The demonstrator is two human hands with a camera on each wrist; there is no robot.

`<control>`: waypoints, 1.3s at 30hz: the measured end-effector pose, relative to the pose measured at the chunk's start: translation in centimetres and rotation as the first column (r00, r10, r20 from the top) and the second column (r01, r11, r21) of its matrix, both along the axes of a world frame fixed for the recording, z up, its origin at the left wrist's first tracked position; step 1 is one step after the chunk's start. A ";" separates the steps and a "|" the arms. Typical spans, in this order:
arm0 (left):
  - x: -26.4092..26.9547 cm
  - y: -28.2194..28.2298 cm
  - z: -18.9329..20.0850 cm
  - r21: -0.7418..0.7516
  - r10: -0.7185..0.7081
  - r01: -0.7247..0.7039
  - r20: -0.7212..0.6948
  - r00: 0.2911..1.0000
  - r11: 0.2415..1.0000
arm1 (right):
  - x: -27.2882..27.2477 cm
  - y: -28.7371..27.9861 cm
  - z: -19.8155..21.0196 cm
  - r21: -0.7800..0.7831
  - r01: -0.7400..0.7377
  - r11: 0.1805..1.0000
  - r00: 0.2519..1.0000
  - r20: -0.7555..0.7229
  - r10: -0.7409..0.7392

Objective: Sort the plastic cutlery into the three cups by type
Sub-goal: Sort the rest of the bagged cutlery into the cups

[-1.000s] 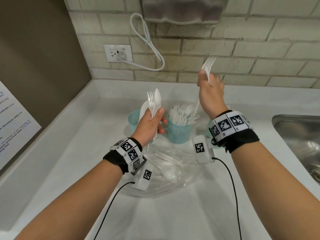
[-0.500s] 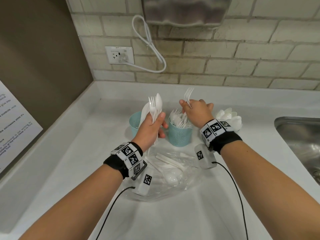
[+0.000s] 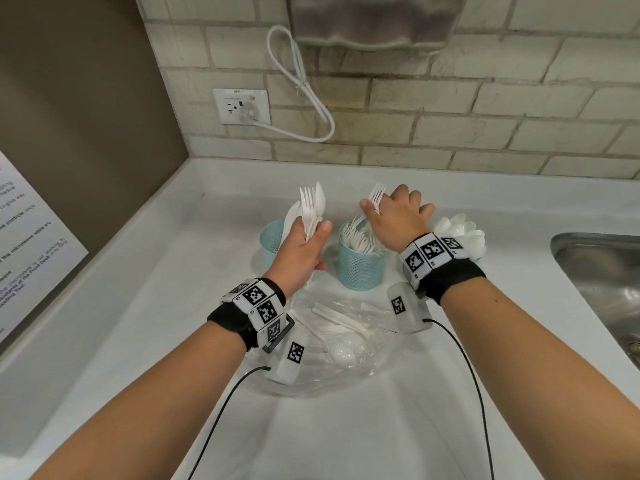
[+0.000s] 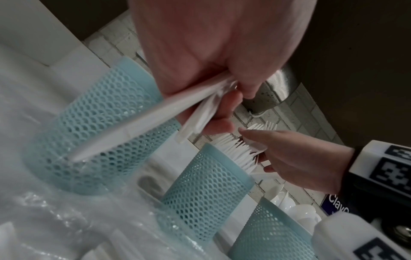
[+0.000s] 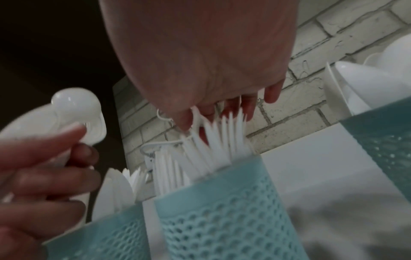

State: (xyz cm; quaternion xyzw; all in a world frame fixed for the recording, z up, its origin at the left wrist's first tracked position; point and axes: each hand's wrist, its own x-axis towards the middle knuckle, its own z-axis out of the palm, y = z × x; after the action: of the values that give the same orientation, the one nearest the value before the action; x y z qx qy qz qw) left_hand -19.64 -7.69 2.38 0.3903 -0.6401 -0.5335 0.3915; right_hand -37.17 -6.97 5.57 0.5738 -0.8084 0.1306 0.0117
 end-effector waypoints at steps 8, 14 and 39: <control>0.1 0.3 -0.1 0.001 -0.010 0.010 0.015 1.000 1.000 | 0.3 0.8 -1.8 -0.001 0.008 1.000 0.989 -0.147 -0.008; 0.1 0.2 -0.1 0.007 0.019 -0.019 0.001 1.000 1.000 | 0.8 1.6 0.8 -0.179 0.053 0.982 0.998 0.046 -0.045; 5.4 -0.2 1.6 -0.093 0.220 -0.227 -0.074 0.973 0.970 | 9.2 1.3 7.0 -0.658 0.024 0.752 0.518 0.652 0.554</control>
State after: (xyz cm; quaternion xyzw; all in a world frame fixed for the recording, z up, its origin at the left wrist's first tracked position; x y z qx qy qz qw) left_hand -14.26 -7.89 4.01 0.4228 -0.6055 -0.4650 0.4882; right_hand -27.97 -5.67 12.53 0.5342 -0.5290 0.6260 -0.2071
